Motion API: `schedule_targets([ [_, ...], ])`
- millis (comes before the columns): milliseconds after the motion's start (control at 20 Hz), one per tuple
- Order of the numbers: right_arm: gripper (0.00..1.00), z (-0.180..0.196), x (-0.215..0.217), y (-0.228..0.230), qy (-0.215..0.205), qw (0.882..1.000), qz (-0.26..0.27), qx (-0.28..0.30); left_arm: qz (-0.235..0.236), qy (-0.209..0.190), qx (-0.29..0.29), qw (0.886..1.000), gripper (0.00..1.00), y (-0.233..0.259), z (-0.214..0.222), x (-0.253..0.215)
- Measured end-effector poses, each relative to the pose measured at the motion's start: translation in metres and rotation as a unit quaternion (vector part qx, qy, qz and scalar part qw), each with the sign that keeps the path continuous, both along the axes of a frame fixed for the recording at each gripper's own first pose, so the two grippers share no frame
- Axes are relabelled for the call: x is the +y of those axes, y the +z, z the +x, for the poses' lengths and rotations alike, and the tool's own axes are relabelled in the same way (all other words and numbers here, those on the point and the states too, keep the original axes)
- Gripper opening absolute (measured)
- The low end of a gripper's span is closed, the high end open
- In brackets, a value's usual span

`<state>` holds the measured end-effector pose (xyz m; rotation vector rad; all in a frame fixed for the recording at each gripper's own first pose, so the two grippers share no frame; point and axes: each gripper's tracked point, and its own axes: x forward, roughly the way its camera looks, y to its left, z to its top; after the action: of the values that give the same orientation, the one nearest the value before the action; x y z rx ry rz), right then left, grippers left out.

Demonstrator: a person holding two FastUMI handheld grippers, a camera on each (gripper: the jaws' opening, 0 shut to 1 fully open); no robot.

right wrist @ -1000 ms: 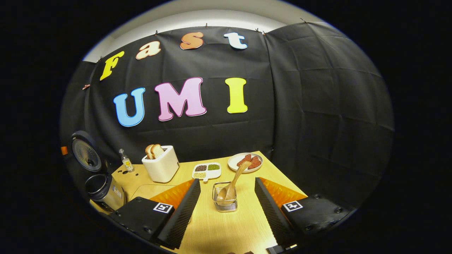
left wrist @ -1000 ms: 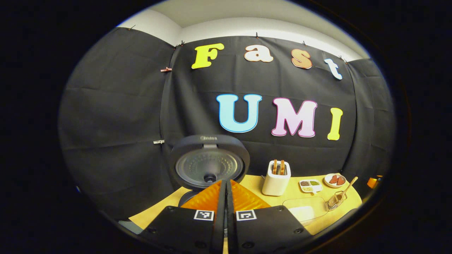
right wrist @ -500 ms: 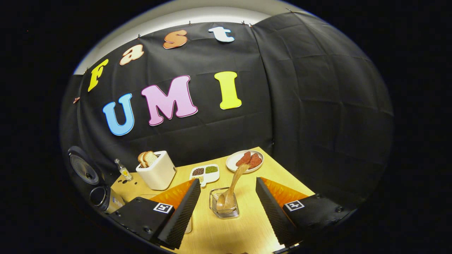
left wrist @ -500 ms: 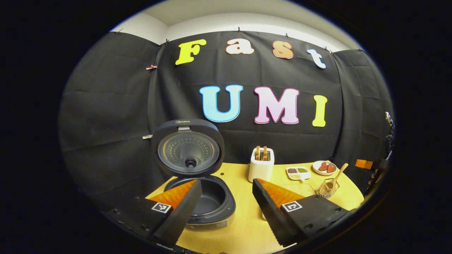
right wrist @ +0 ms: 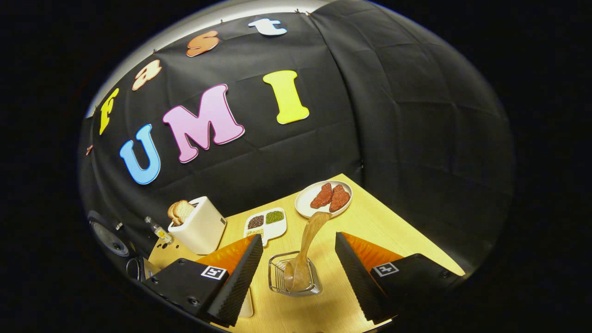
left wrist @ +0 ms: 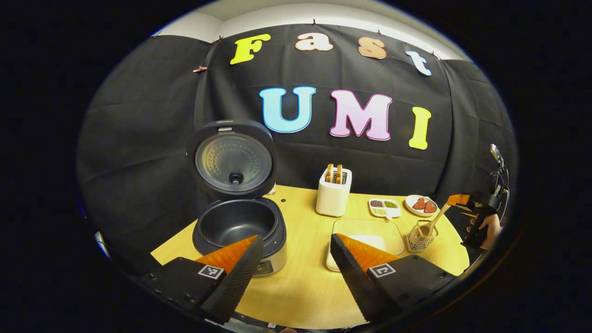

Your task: Close the left gripper, press the button to open the rice cooker; take a wooden spoon from the chopstick holder with the right hand, scoop a spoonful of rice and pour it into the rice cooker, then put the wooden spoon back into the chopstick holder.

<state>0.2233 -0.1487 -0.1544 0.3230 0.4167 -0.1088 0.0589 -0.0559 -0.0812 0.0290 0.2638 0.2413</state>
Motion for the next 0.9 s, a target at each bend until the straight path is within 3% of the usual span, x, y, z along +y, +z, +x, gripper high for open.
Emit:
schedule_targets([
  [300, 0.99, 0.041, -0.009, -0.048, 0.005, 0.998, 0.031, 0.053, -0.015, 0.054, 0.03, 0.998, 0.98, -0.026, -0.016, -0.007],
  [500, 0.95, 0.059, -0.003, -0.073, 0.017, 0.994, 0.067, 0.084, -0.021, 0.069, 0.05, 0.996, 0.98, -0.045, -0.024, -0.024],
  [550, 0.79, 0.063, -0.002, -0.078, 0.013, 0.993, 0.078, 0.093, -0.02, 0.069, 0.054, 0.996, 0.98, -0.048, -0.024, -0.028],
  [600, 0.77, 0.063, 0.0, -0.083, 0.01, 0.99, 0.091, 0.103, -0.02, 0.068, 0.056, 0.996, 0.98, -0.051, -0.025, -0.033],
  [700, 0.48, 0.064, 0.008, -0.086, 0.008, 0.985, 0.122, 0.121, -0.021, 0.065, 0.061, 0.996, 0.98, -0.057, -0.025, -0.041],
  [750, 0.49, 0.063, 0.011, -0.085, 0.008, 0.982, 0.135, 0.128, -0.022, 0.062, 0.064, 0.996, 0.98, -0.06, -0.024, -0.045],
  [900, 0.21, 0.06, 0.007, -0.079, -0.003, 0.982, 0.137, 0.128, -0.023, 0.052, 0.066, 0.996, 0.98, -0.062, -0.021, -0.054],
])
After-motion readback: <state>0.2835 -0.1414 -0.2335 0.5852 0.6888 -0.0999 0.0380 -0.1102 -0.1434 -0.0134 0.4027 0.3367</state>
